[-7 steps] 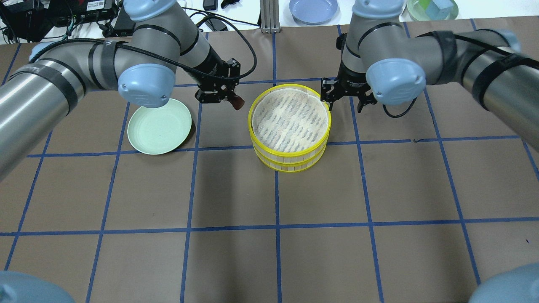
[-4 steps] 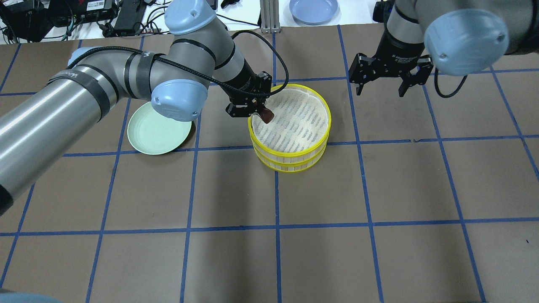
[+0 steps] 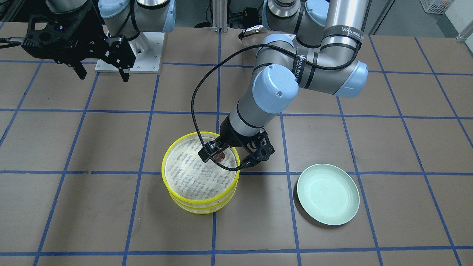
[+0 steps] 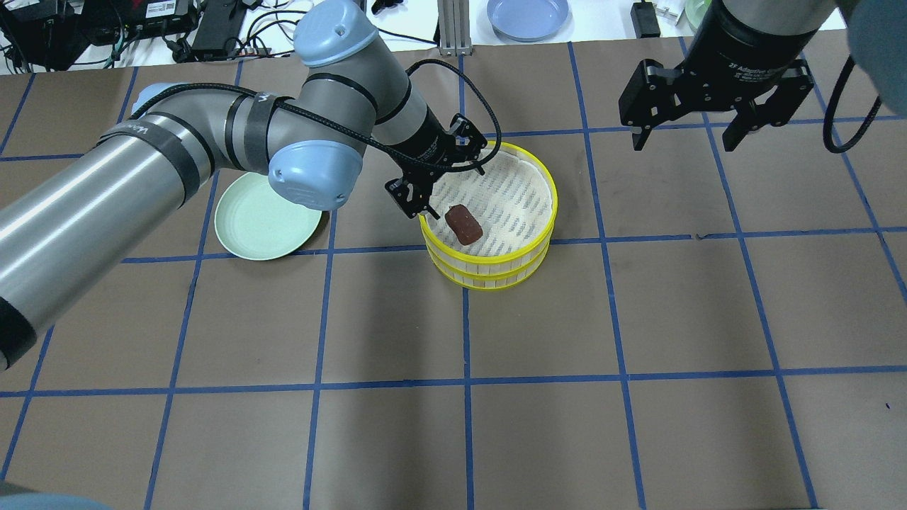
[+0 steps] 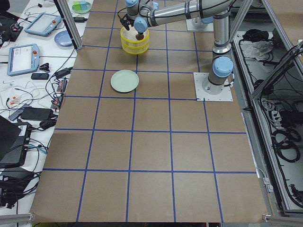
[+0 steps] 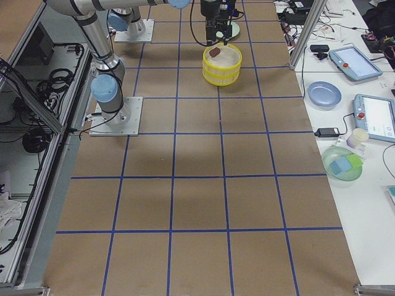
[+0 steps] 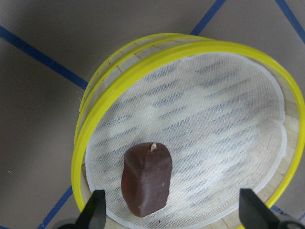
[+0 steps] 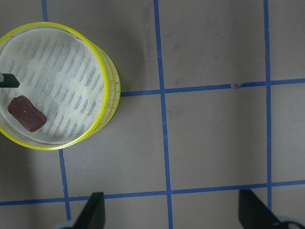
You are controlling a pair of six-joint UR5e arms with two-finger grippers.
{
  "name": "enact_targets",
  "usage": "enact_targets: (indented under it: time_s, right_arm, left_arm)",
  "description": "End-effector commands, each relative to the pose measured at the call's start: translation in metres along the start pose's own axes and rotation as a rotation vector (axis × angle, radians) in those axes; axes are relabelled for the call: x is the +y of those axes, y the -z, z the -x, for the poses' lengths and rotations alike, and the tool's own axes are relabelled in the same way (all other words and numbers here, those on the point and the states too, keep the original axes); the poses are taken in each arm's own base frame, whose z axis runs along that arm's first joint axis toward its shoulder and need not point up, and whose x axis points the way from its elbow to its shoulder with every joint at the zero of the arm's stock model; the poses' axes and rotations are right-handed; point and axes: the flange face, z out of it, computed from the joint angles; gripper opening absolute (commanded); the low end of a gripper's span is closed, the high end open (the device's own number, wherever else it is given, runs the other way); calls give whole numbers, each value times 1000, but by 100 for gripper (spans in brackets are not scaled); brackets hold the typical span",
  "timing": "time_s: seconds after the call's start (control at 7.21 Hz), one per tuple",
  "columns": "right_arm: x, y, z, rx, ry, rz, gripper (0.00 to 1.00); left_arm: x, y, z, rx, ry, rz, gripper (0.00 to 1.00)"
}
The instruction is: Stack buns with steamer
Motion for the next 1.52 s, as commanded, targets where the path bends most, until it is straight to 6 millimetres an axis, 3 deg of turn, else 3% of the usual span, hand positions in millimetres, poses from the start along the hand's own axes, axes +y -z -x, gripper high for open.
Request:
enact_targets:
  time_s: [0.0,0.14,0.42,0.69,0.83,0.97,1.39]
  right_arm:
    - [1,-1,4,-1,10,-8,100]
    - [3,-1,5,-2,12,-6,100]
    - [3,-1,5,-2,10,-6,100]
    - [5,-2,8,2,30,-2,100]
    - [5,-4,6,40,133,-1,100]
    - [5,-5,6,45,128,0,100]
    - [5,-6,7,31,131,2,99]
  left_arm:
    - [-3,25,2,-3,-135,-50,100]
    - [-11,38,3,-55,-356,-126,100]
    - [-19,78,17,-238,-618,-186,100]
    - [-50,120,55,-280,-571,-185,100]
    - [-59,137,69,-287,-591,-181,100]
    - [-56,150,76,-290,-641,-175,100]
    - [-18,192,93,-295,-659,-190,100]
